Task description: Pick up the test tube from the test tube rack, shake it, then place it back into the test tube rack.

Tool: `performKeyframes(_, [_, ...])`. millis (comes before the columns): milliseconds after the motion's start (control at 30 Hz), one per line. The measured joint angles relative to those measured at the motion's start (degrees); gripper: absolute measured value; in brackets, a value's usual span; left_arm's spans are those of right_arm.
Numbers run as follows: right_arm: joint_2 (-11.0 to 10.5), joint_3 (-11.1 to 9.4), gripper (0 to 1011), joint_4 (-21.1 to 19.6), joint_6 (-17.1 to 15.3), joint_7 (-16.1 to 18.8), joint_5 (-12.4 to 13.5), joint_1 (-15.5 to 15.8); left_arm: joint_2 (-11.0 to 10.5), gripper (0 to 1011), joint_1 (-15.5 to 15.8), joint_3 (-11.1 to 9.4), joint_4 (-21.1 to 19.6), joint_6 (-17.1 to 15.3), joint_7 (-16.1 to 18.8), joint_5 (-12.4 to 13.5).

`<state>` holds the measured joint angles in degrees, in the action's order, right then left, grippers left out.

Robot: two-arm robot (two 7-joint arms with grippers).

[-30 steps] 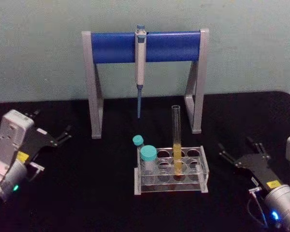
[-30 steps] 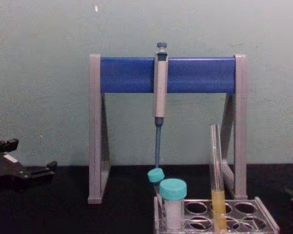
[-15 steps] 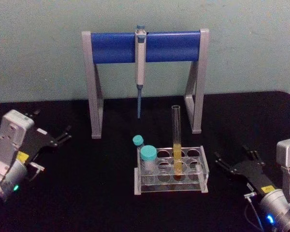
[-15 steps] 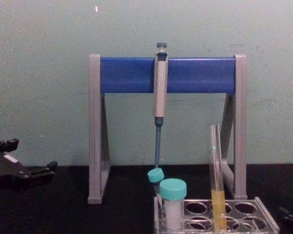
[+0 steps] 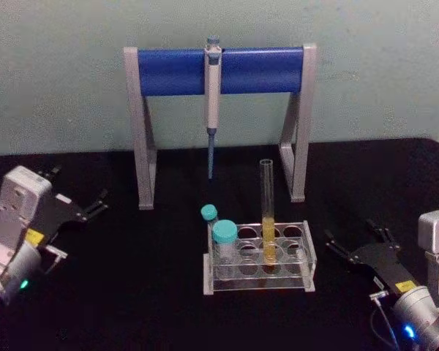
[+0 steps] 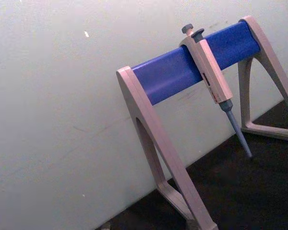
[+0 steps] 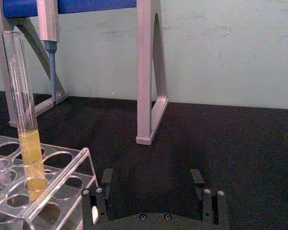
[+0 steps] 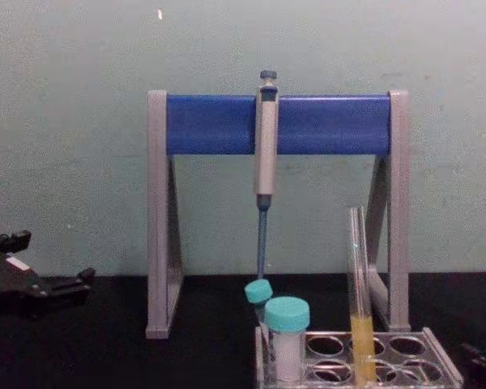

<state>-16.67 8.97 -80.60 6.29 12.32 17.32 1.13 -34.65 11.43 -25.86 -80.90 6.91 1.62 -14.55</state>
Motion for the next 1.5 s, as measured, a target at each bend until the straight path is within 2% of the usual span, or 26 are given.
performKeyframes(1500, [-0.1,0.1,1000,-0.2,0.1,-0.1,0.2,0.1,0.0,1010,0.0,0.0,0.0,0.0,0.0,0.0])
